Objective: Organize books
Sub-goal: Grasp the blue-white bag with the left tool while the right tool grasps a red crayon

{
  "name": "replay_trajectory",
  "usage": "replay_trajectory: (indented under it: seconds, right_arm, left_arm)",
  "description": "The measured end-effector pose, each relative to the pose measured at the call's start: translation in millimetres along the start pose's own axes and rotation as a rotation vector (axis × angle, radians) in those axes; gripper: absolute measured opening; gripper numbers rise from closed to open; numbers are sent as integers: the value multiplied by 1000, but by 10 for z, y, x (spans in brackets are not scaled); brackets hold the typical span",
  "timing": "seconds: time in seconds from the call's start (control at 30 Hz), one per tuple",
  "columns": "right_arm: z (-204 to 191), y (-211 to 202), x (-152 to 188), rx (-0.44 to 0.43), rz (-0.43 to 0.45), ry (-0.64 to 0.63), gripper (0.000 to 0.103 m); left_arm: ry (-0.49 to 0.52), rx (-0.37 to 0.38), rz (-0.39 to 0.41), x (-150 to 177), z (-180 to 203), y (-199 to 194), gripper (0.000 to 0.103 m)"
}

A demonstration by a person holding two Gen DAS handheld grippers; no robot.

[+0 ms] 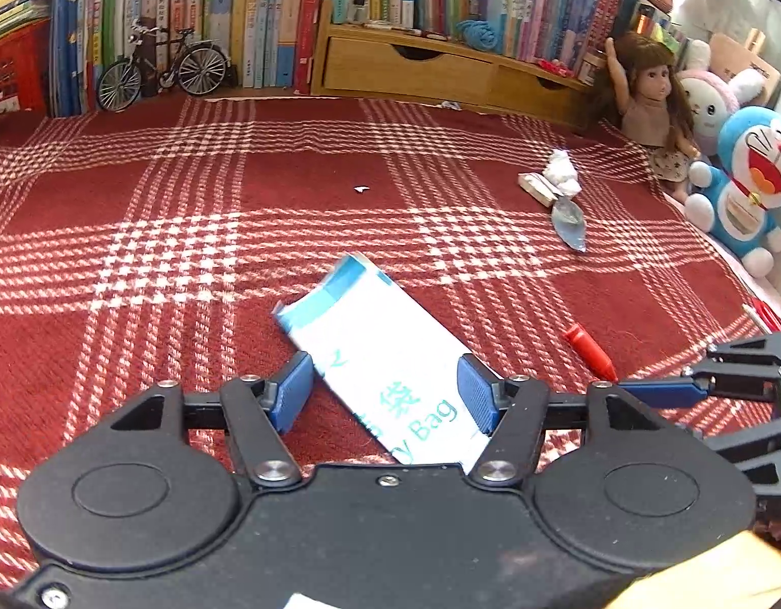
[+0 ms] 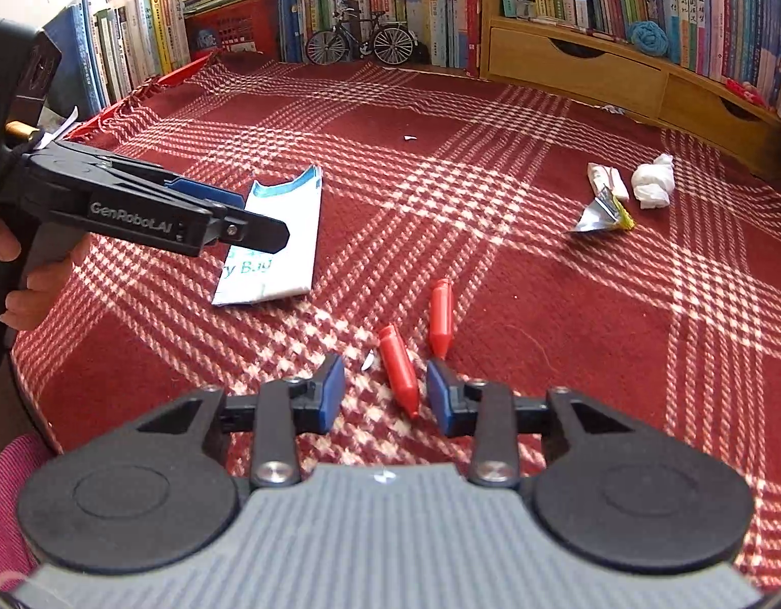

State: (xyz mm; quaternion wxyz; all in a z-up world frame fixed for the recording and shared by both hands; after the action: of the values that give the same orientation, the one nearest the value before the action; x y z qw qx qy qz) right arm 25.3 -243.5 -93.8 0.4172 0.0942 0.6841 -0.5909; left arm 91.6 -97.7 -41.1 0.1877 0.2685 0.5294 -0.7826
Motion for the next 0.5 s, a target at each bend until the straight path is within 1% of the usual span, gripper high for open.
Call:
replay_trajectory:
  seconds: [0.03, 0.07, 0.1, 0.13, 0.2, 0.3, 0.4, 0.5]
  right_arm:
    - [-6, -3, 1, 6, 6, 0, 31]
    - [-22, -16, 2, 7, 10, 2, 25]
    - [-45, -32, 0, 6, 14, 5, 15]
    - [-67, -54, -1, 7, 18, 5, 14]
    - [-119, -106, -17, 14, 24, -8, 14]
    - [-195, -197, -53, 25, 39, -23, 14]
    - [-234, -254, -70, 28, 49, -24, 14]
    - [-282, -338, -86, 34, 59, -24, 14]
  left_arm:
    - [-7, -6, 19, -6, 7, 16, 57]
    - [-3, -16, 34, -7, 26, 19, 48]
    - [5, -22, 35, 0, 49, 25, 20]
    - [-1, -14, 26, 15, 68, 32, 11]
    - [-35, 12, 27, 23, 99, 11, 8]
    - [-30, 17, 51, 26, 143, -83, 8]
    - [-37, 24, 52, 54, 158, -203, 7]
    - [-21, 27, 54, 82, 184, -343, 6]
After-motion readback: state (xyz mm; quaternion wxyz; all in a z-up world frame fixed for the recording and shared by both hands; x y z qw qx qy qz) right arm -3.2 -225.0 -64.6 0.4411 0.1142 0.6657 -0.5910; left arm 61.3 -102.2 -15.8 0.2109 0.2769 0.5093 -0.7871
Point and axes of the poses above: each gripper's, at about its wrist camera, not at the fingertips, and y roughly the way its jaws point, z to its right, x to its underside, the point moved 9 cm from there along y, roughly the way its jaws point, and after that the axes turned 10 degrees about -y, right-handed, at the moved point
